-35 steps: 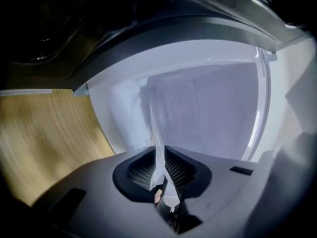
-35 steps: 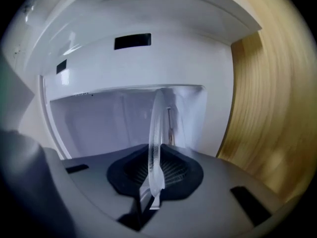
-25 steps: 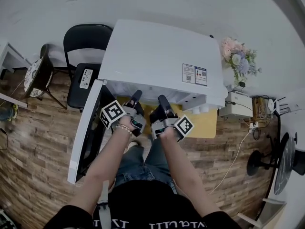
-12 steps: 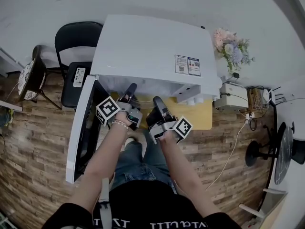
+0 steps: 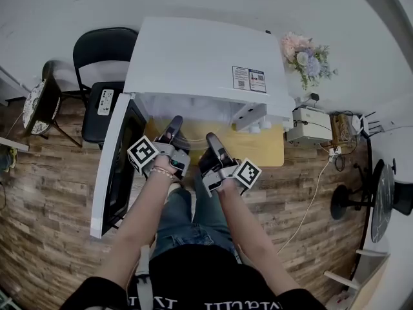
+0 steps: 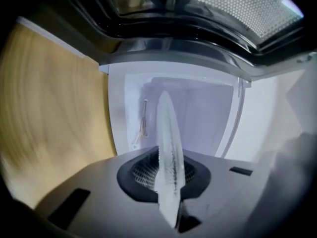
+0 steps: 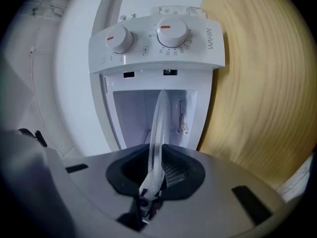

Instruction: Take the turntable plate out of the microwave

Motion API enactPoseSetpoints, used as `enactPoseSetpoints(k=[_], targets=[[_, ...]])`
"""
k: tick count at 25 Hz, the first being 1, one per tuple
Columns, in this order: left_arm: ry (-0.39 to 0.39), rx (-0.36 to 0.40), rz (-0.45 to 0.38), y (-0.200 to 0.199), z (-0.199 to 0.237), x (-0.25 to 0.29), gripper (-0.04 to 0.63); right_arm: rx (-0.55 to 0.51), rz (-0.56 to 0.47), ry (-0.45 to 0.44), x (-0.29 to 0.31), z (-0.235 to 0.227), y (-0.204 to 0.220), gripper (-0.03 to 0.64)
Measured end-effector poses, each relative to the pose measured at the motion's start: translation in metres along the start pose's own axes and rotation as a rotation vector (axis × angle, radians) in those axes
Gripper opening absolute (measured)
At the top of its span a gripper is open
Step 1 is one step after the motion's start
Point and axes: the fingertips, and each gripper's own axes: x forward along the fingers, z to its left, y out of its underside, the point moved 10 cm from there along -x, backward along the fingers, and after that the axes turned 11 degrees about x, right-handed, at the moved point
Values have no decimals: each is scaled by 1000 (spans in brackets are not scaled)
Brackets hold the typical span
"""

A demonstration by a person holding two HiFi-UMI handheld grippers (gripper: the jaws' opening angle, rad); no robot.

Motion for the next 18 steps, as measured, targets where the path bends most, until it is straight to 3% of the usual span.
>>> enactPoseSetpoints(k=[6,10,13,18], targets=[[28,26,12,6,-8,-20,32,-97,41,40,-11,7,2,58],[33,30,17,17,-13,-34,32,-152,73,52,-13,17,-2,130],[35,29,8,27,-19,-47,32,-188,92,85,-21,24,-3,132],[36,40,14,45,-38,-68,32,-336,135,163,-40,47,-6,130]])
